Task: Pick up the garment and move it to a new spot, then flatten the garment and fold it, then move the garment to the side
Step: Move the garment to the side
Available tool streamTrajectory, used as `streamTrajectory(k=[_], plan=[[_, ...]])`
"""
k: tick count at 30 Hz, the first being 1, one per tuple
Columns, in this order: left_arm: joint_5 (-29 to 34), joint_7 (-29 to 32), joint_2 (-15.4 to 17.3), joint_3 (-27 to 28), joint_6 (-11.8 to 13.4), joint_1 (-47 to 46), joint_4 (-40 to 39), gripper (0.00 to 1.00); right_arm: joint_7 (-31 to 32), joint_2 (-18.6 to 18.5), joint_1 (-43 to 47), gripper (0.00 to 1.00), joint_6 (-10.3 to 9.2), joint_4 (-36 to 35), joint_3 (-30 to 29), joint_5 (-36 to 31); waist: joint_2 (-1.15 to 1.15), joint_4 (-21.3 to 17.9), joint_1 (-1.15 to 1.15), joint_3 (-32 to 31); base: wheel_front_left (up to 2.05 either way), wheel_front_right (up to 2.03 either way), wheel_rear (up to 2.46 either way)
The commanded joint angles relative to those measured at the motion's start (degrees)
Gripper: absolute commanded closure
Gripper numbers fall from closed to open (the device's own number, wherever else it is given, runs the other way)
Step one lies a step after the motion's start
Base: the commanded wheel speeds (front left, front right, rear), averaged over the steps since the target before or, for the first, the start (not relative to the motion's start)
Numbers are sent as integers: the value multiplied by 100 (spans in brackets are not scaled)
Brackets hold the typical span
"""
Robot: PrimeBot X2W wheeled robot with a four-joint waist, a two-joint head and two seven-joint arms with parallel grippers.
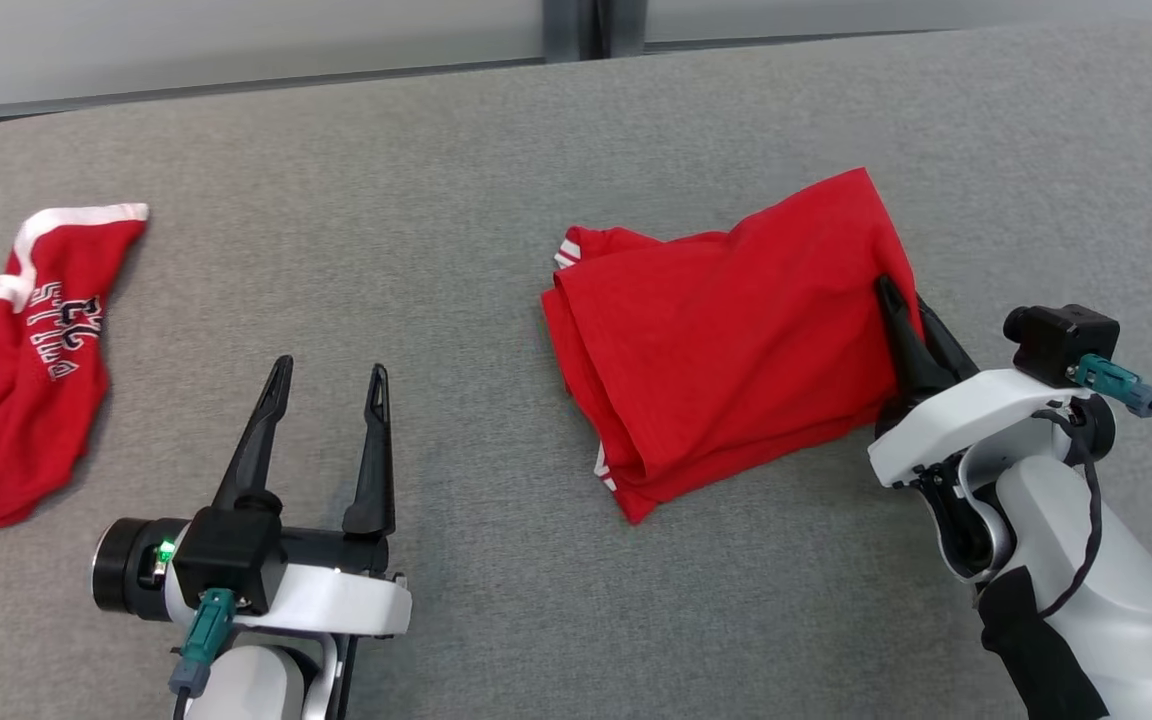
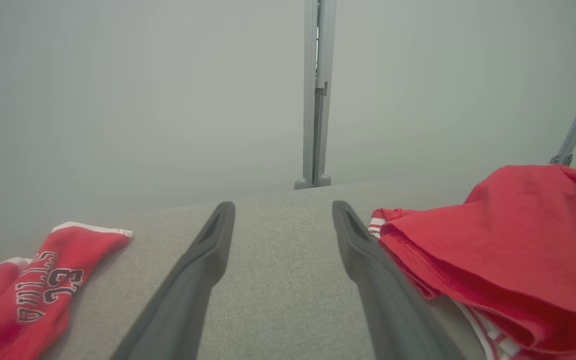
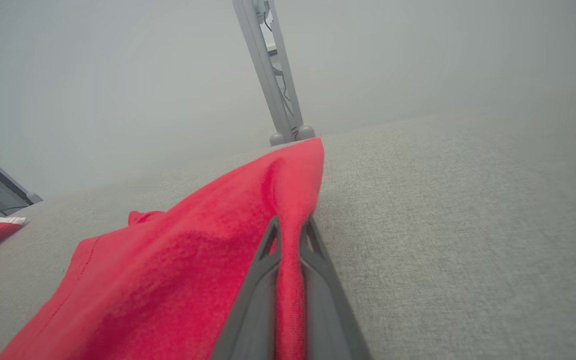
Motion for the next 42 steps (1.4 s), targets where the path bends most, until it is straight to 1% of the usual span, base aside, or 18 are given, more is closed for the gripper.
streamTrajectory(k=[1,9,12,18,24,27,32,33,34,36,38,42], plan=[[29,-24,37,14,-44,-109,-20,0,-40,-7,54,100,-2,-30,-43,-39,0,-181,0,119,0,0,0],[177,-24,116,-68,-195,-386,2,0,-40,186,78,100,-2,-311,-360,-350,0,-740,0,351,0,0,0],[225,-24,129,-130,-249,-490,37,0,-40,225,83,100,-2,-395,-441,-404,0,-890,0,436,0,0,0],[312,-24,156,-246,-333,-726,65,0,-41,231,5,100,-2,-490,-522,-478,0,-1058,0,691,0,0,0],[476,-19,196,-440,-400,-1030,-148,0,-41,109,-335,100,-2,-650,-834,-723,0,-1101,0,1110,0,0,0],[542,79,188,-569,-440,-1228,-415,0,-40,-9,-579,100,-2,-710,-1082,-968,0,-1071,0,1336,0,0,0],[669,269,190,-754,-509,-1624,-869,0,-37,-319,-1015,100,-2,-789,-1675,-1471,0,-949,0,1785,0,0,0],[691,316,188,-785,-525,-1696,-953,0,-37,-406,-1102,100,-2,-801,-1817,-1590,0,-919,0,1888,0,0,0],[724,367,188,-832,-543,-1823,-1089,0,-37,-558,-1265,100,-2,-812,-2137,-1775,0,-869,0,2055,0,0,0],[759,418,187,-881,-558,-1913,-1210,0,-37,-710,-1388,100,-2,-825,-2454,-1990,0,-813,0,2195,0,0,0],[784,414,171,-953,-554,-1984,-1327,0,-37,-882,-1485,100,-2,-822,-2782,-2162,0,-737,0,2289,0,0,0],[818,380,140,-1070,-502,-2037,-1547,0,-37,-1104,-1613,100,-2,-813,-3341,-2500,0,-636,0,2356,0,0,0]])
